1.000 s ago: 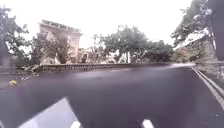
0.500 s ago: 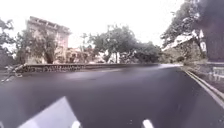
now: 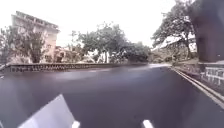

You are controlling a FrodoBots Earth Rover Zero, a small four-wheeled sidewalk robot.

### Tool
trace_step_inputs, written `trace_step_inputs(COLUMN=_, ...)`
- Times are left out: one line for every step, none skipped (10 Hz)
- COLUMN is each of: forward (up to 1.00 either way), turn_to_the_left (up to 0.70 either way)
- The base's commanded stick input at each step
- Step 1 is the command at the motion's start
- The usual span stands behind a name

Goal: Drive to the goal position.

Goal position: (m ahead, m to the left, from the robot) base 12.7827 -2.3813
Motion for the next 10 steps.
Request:
trace_step_inputs(forward=0.70, turn_to_the_left=-0.35)
trace_step_inputs(forward=0.70, turn_to_the_left=-0.35)
trace_step_inputs(forward=0.70, turn_to_the_left=-0.35)
trace_step_inputs(forward=0.70, turn_to_the_left=-0.35)
trace_step_inputs(forward=0.70, turn_to_the_left=-0.35)
trace_step_inputs(forward=0.70, turn_to_the_left=-0.34)
trace_step_inputs(forward=0.70, turn_to_the_left=-0.07)
trace_step_inputs(forward=0.70, turn_to_the_left=0.00)
trace_step_inputs(forward=0.70, turn_to_the_left=0.00)
trace_step_inputs(forward=0.70, turn_to_the_left=-0.15)
